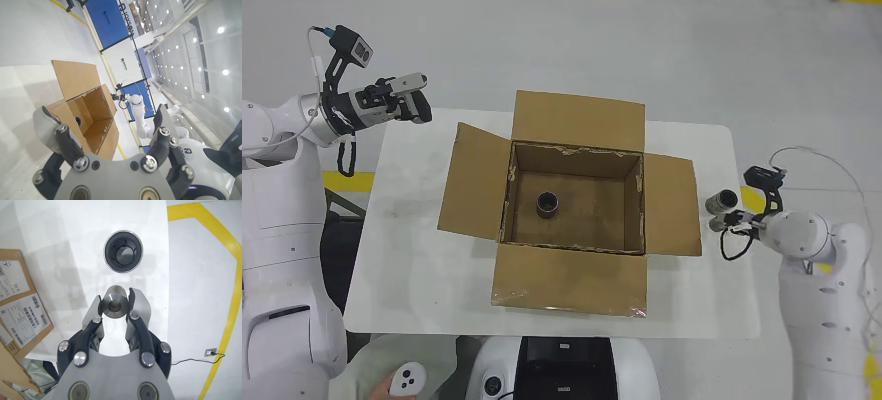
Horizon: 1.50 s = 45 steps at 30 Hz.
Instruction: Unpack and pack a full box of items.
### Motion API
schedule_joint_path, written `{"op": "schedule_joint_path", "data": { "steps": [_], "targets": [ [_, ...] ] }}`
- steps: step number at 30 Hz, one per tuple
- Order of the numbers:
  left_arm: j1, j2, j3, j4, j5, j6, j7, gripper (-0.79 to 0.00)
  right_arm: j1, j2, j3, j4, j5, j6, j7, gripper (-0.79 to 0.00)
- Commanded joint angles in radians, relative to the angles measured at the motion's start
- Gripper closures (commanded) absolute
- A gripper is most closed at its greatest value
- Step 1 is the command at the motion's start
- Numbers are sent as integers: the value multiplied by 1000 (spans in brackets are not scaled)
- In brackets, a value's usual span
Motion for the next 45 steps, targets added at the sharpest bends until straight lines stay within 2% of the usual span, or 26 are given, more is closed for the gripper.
{"op": "schedule_joint_path", "data": {
  "steps": [1,6,20,21,23,24,25,26,27,29,31,45],
  "targets": [
    [0,0,0,0,0,0,0,-785,10,1,-9,27,-4,0,-18,0],
    [0,0,0,0,0,0,0,-785,37,4,-26,93,-13,12,-39,0],
    [0,0,0,0,0,0,0,-785,2,12,-44,99,1,29,-65,-15],
    [0,0,0,0,0,0,0,-785,2,12,-47,100,2,30,-66,-108],
    [0,0,0,0,0,0,0,-785,2,13,-52,102,6,31,-68,-179],
    [0,0,0,0,0,0,0,-785,2,13,-54,103,6,32,-69,-265],
    [0,0,0,0,0,0,0,-785,2,14,-56,103,7,33,-70,-311],
    [0,0,0,0,0,0,0,-785,2,14,-57,101,8,35,-70,-388],
    [0,0,0,0,0,0,0,-785,1,15,-58,96,10,36,-70,-508],
    [0,0,0,0,0,0,0,-785,-5,16,-54,76,17,42,-74,-690],
    [0,0,0,0,0,0,0,-785,-16,19,-45,48,17,50,-74,-785],
    [0,0,0,0,0,0,0,-785,-130,29,38,-266,67,119,-120,-785]
  ]
}}
